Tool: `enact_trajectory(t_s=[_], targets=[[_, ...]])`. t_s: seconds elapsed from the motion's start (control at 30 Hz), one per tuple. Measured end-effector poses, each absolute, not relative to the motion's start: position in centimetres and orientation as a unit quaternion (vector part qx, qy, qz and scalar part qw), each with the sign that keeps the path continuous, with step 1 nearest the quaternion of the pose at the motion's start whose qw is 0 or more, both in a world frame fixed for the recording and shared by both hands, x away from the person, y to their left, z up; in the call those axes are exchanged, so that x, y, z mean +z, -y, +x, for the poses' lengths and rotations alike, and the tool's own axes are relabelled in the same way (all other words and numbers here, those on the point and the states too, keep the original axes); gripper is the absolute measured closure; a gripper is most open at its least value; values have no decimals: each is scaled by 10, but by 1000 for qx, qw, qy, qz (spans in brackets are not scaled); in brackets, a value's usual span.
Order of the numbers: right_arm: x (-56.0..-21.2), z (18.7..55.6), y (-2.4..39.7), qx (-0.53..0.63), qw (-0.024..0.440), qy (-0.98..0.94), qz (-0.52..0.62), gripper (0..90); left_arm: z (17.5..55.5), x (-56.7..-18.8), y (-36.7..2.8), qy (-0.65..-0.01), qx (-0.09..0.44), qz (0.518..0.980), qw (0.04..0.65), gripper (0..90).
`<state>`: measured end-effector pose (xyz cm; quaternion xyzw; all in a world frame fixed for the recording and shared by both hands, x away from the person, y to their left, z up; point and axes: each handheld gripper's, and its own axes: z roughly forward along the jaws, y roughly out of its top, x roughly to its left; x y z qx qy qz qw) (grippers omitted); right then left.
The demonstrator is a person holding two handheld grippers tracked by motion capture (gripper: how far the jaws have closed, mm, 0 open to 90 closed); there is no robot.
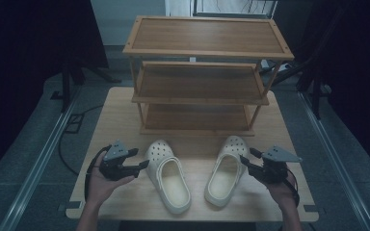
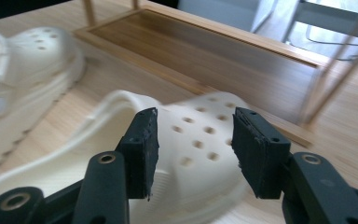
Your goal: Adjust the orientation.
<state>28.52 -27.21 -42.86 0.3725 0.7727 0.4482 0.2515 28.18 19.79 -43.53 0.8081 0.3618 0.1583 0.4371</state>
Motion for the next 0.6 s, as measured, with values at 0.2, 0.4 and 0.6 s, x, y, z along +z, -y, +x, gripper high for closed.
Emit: enact_trajectory(t_s=[0.2,0.4,0.6], targets=[[-426,282,251,454,205,-793,351,621,279,-431,-198,-356,161,807,443,375],[-427,276,229,480,142,-813,297,798,278,-430,-196,-353,162,808,442,376],[-433,269,201,463,113,-842,251,900,275,-427,-194,-349,163,810,443,376]])
